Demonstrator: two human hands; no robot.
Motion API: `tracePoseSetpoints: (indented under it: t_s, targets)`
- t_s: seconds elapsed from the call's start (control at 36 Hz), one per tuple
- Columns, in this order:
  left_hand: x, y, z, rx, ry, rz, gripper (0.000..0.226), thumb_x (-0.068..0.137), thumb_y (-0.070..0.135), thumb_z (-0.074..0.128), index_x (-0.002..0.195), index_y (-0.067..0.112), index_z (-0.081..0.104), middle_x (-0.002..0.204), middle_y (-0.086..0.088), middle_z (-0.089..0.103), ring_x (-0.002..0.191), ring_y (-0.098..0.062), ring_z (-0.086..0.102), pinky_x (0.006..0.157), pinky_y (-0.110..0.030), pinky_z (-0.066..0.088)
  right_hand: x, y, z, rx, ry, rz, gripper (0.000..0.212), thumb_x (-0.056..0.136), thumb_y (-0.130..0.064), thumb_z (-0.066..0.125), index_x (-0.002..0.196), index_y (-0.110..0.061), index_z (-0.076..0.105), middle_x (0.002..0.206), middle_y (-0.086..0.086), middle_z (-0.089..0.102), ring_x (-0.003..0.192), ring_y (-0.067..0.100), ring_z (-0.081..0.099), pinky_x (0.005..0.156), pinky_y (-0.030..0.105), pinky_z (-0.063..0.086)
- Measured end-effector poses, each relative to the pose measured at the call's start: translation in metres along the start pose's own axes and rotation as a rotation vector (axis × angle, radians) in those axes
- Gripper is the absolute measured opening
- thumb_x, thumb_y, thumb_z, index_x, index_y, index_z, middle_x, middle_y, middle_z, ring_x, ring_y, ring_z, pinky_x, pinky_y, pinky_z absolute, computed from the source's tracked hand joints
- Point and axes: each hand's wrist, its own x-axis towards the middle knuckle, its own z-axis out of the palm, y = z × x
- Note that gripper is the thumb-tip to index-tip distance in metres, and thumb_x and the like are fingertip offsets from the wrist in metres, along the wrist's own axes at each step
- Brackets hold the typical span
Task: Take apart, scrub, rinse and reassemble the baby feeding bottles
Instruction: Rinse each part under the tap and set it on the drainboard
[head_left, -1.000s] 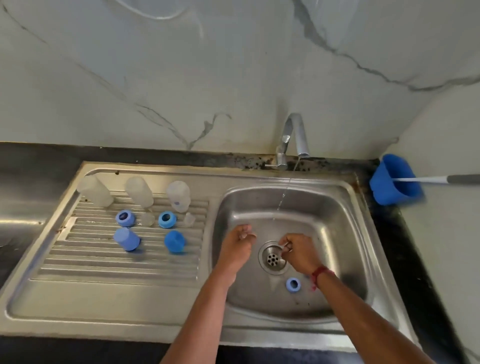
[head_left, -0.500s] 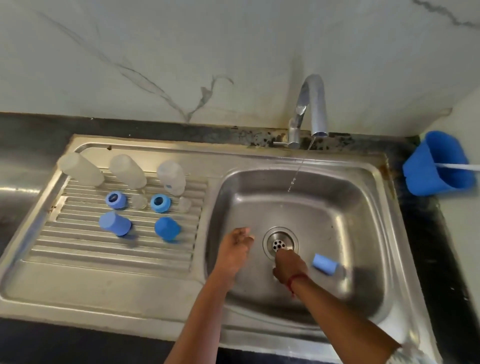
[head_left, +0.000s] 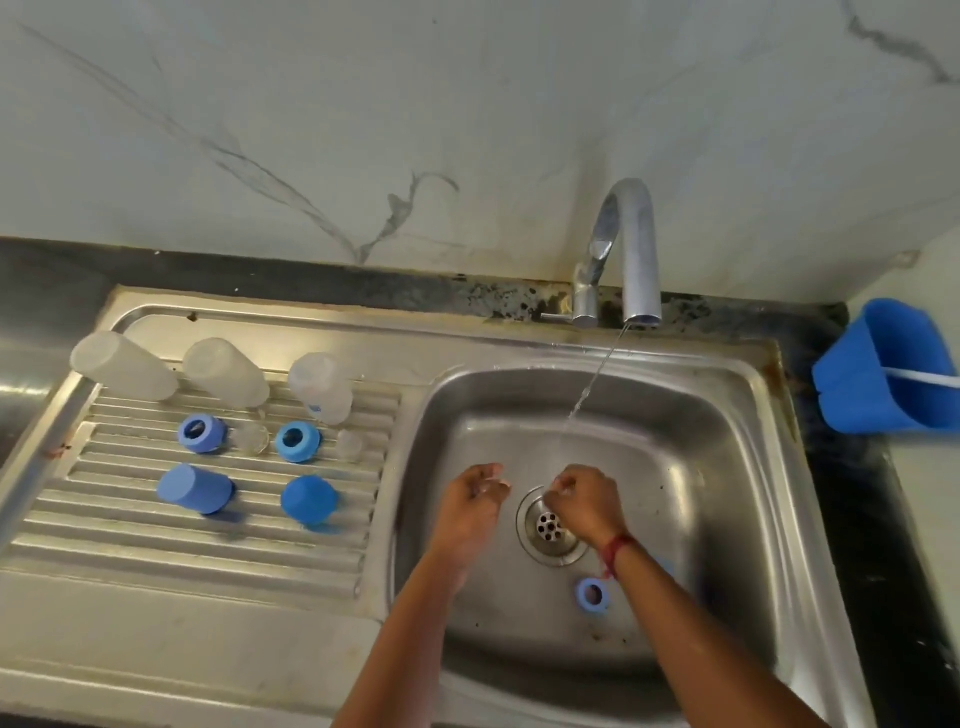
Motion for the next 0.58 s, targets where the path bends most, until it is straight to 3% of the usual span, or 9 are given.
tracePoseSetpoints:
  t_s: [0.08, 0.14, 0.19, 0.28, 0.33, 0.42, 0.5, 0.58]
  targets:
    - [0.012, 0.016, 0.007, 0.028, -0.012, 0.005, 0.022, 0.092, 0.005, 0.063, 0.101, 0.025, 0.062, 0.118, -0.026, 0.064, 0.107, -0.039, 0.063, 0.091, -0.053, 0.047, 0.01, -0.012, -0.026, 0.195, 0.149, -0.066, 0.012, 0.071, -0.009, 0.077, 0.073, -0.017, 0.069, 0.075, -0.007, 0.068, 0.073, 0.009, 0.063, 0.064, 0.007, 0.042]
    - [0.02, 0.026, 0.013, 0.036, -0.015, 0.023, 0.021, 0.083, 0.013, 0.066, 0.098, 0.027, 0.062, 0.117, -0.024, 0.065, 0.118, -0.046, 0.058, 0.096, -0.058, 0.045, 0.016, -0.018, -0.036, 0.24, 0.235, -0.113, 0.016, 0.071, -0.012, 0.08, 0.076, -0.019, 0.067, 0.077, -0.008, 0.068, 0.072, 0.008, 0.063, 0.061, 0.002, 0.041]
    - [0.029, 0.033, 0.019, 0.041, -0.004, 0.054, 0.027, 0.07, 0.023, 0.063, 0.097, 0.027, 0.064, 0.115, -0.02, 0.068, 0.116, -0.042, 0.06, 0.096, -0.055, 0.048, 0.021, -0.023, -0.044, 0.235, 0.27, -0.192, 0.025, 0.071, -0.013, 0.081, 0.085, -0.021, 0.062, 0.082, -0.006, 0.067, 0.073, 0.009, 0.064, 0.063, 0.009, 0.046]
    - [0.042, 0.042, 0.027, 0.067, -0.013, 0.086, 0.032, 0.079, 0.02, 0.062, 0.111, 0.021, 0.067, 0.114, -0.017, 0.07, 0.108, -0.032, 0.066, 0.098, -0.051, 0.05, 0.025, -0.029, -0.053, 0.207, 0.278, -0.311, 0.047, 0.074, -0.011, 0.08, 0.112, -0.023, 0.057, 0.093, -0.009, 0.063, 0.075, 0.009, 0.064, 0.064, 0.011, 0.045]
    - [0.048, 0.047, 0.033, 0.055, -0.014, 0.099, 0.026, 0.084, 0.017, 0.063, 0.109, 0.022, 0.066, 0.106, -0.014, 0.072, 0.095, -0.027, 0.068, 0.091, -0.045, 0.053, 0.027, -0.03, -0.057, 0.248, 0.354, -0.354, 0.054, 0.075, -0.009, 0.079, 0.125, -0.018, 0.06, 0.1, -0.006, 0.064, 0.08, 0.01, 0.065, 0.072, 0.009, 0.047]
    - [0.055, 0.055, 0.039, 0.045, -0.018, 0.123, 0.021, 0.092, 0.009, 0.062, 0.105, 0.025, 0.064, 0.102, -0.009, 0.071, 0.085, -0.019, 0.064, 0.08, -0.037, 0.052, 0.03, -0.029, -0.055, 0.19, 0.331, -0.42, 0.046, 0.077, -0.014, 0.079, 0.122, -0.016, 0.067, 0.106, -0.003, 0.066, 0.081, 0.013, 0.067, 0.079, 0.029, 0.058]
    - [0.061, 0.058, 0.044, 0.023, -0.006, 0.125, 0.02, 0.094, 0.011, 0.062, 0.11, 0.023, 0.065, 0.1, -0.002, 0.07, 0.086, -0.017, 0.065, 0.082, -0.037, 0.055, 0.034, -0.026, -0.055, 0.287, 0.453, -0.382, 0.041, 0.075, -0.013, 0.083, 0.114, -0.013, 0.07, 0.103, 0.001, 0.071, 0.085, 0.013, 0.067, 0.079, 0.024, 0.055]
    - [0.064, 0.059, 0.048, -0.008, -0.014, 0.12, 0.02, 0.095, 0.007, 0.061, 0.11, 0.019, 0.065, 0.09, 0.001, 0.069, 0.079, -0.017, 0.063, 0.072, -0.033, 0.053, 0.033, -0.025, -0.052, 0.288, 0.392, -0.427, 0.043, 0.074, -0.009, 0.083, 0.115, -0.012, 0.069, 0.105, 0.001, 0.069, 0.09, 0.015, 0.068, 0.079, 0.024, 0.056]
